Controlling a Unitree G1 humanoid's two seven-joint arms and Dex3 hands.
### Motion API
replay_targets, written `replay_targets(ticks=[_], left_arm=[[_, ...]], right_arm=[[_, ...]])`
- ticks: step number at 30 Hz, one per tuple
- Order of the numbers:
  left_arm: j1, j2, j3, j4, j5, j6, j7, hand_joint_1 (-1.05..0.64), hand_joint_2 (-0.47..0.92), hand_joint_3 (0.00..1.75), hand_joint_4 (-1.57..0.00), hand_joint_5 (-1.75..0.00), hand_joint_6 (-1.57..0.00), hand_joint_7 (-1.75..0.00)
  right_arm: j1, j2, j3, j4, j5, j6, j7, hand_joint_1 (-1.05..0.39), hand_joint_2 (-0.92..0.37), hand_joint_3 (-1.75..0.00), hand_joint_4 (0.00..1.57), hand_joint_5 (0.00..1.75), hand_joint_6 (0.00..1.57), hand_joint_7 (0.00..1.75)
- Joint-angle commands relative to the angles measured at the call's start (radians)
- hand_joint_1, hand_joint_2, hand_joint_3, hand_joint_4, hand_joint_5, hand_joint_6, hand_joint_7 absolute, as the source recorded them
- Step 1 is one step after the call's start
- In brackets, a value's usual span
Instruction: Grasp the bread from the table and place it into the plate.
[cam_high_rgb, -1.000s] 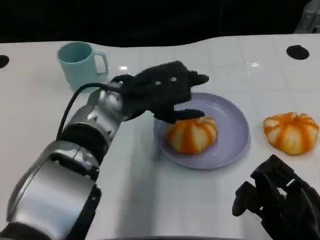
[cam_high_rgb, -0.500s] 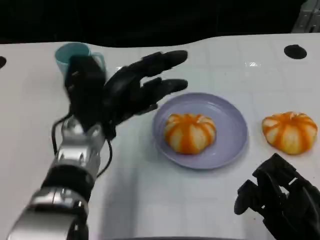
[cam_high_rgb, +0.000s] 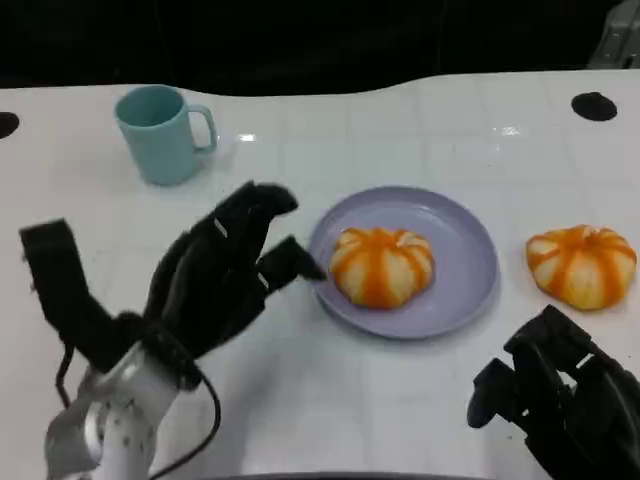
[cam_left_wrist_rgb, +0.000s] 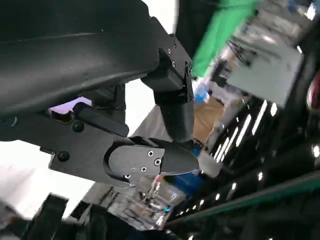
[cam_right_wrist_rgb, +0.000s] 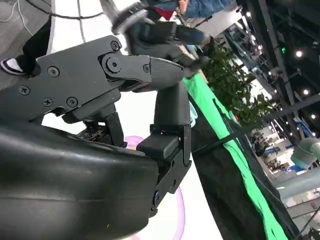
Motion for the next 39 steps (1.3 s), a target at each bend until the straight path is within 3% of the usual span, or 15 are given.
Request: replay_targets(ticks=[1, 6, 17, 27, 39], left_arm=[[0.101, 0.002, 0.011, -0.155, -0.073, 0.111, 0.077, -0.58, 0.92, 0.35, -0.72, -1.75, -0.57, -1.54], [0.190, 0.014, 0.013, -0.223, -0.115, 0.161, 0.094, -0.57, 0.92, 0.39, -0.75, -1.75, -0.53, -1.67], [0.306, 0.020, -0.002, -0.295, -0.114, 0.207, 0.142, -0.58, 0.92, 0.39, -0.70, -1.75, -0.48, -1.67], [0.361, 0.010, -0.011, -0.345, -0.106, 0.187, 0.187, -0.59, 0.92, 0.51, -0.64, -1.75, -0.41, -1.73], [0.410, -0.014, -0.054, -0.363, -0.071, 0.127, 0.224, -0.60, 0.92, 0.37, -0.70, -1.75, -0.48, -1.75]], right_arm=[[0.003, -0.012, -0.004, -0.008, 0.003, -0.006, 0.002, -0.51, -0.79, -0.48, 0.63, 1.75, 0.53, 1.50], [0.004, -0.014, -0.004, -0.014, 0.003, -0.001, -0.002, -0.51, -0.80, -0.47, 0.63, 1.75, 0.52, 1.51], [0.009, -0.018, -0.006, -0.032, 0.005, 0.018, -0.014, -0.52, -0.81, -0.46, 0.62, 1.75, 0.50, 1.53], [0.013, -0.026, -0.008, -0.041, 0.008, 0.024, -0.017, -0.51, -0.83, -0.46, 0.62, 1.75, 0.49, 1.54], [0.019, -0.047, -0.023, -0.027, 0.009, 0.003, 0.018, -0.52, -0.85, -0.43, 0.61, 1.75, 0.46, 1.56]])
